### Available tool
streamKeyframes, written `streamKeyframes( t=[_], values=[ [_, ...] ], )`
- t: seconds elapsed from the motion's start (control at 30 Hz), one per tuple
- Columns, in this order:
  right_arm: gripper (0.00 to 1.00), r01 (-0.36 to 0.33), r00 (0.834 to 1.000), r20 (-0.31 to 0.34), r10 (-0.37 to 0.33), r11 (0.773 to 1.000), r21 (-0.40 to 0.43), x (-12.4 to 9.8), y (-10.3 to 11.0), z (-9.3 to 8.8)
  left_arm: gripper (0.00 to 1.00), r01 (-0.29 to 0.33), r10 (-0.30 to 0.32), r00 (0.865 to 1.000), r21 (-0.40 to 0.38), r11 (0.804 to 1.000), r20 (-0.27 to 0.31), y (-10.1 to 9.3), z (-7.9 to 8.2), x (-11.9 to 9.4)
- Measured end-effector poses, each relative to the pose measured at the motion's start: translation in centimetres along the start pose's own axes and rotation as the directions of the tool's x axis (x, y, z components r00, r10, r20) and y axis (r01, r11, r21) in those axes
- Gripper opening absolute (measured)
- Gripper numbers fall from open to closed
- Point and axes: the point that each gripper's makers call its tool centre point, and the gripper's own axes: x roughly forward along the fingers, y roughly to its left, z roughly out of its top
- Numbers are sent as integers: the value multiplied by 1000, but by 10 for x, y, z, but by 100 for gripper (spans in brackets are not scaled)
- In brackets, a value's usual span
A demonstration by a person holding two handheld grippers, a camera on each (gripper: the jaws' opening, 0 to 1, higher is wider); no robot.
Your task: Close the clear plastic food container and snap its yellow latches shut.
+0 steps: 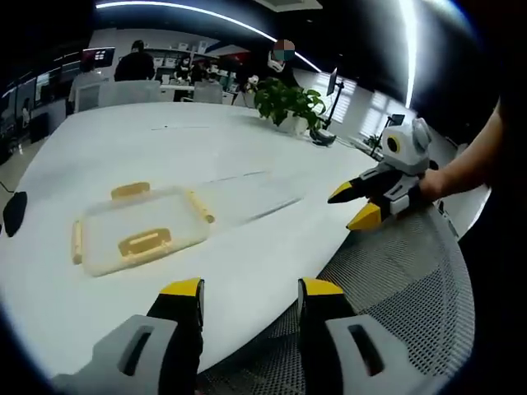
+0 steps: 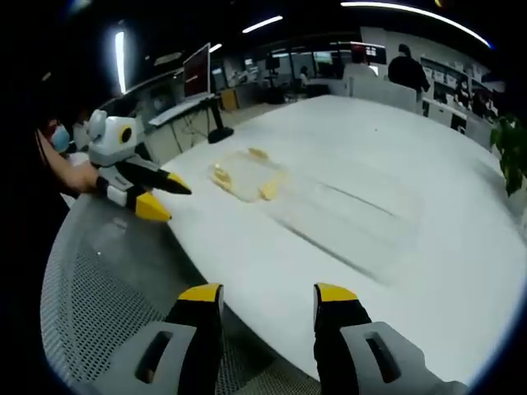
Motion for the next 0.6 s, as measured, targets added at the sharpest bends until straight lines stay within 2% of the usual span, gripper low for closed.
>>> streamKeyframes(
  t=[0.2,0.37,0.43,0.47,0.6],
  values=[
    [44,-7,1000,-21,6,1000,-13,1,2,-4,45,-20,20,1000,0,1000,3,4,1,0],
    [45,-9,1000,3,9,1000,-25,1,1,4,48,-7,7,1000,-7,1000,6,4,3,2],
    [47,3,999,38,-2,1000,-25,-2,-1,10,48,-8,8,1000,-3,1000,-1,4,2,1],
    [48,-13,998,53,14,1000,-23,-2,1,13,48,-7,7,1000,-3,1000,3,3,2,0],
    [46,-42,998,37,43,998,-37,-2,7,11,51,-1,2,1000,-15,1000,16,3,6,0]
  ],
)
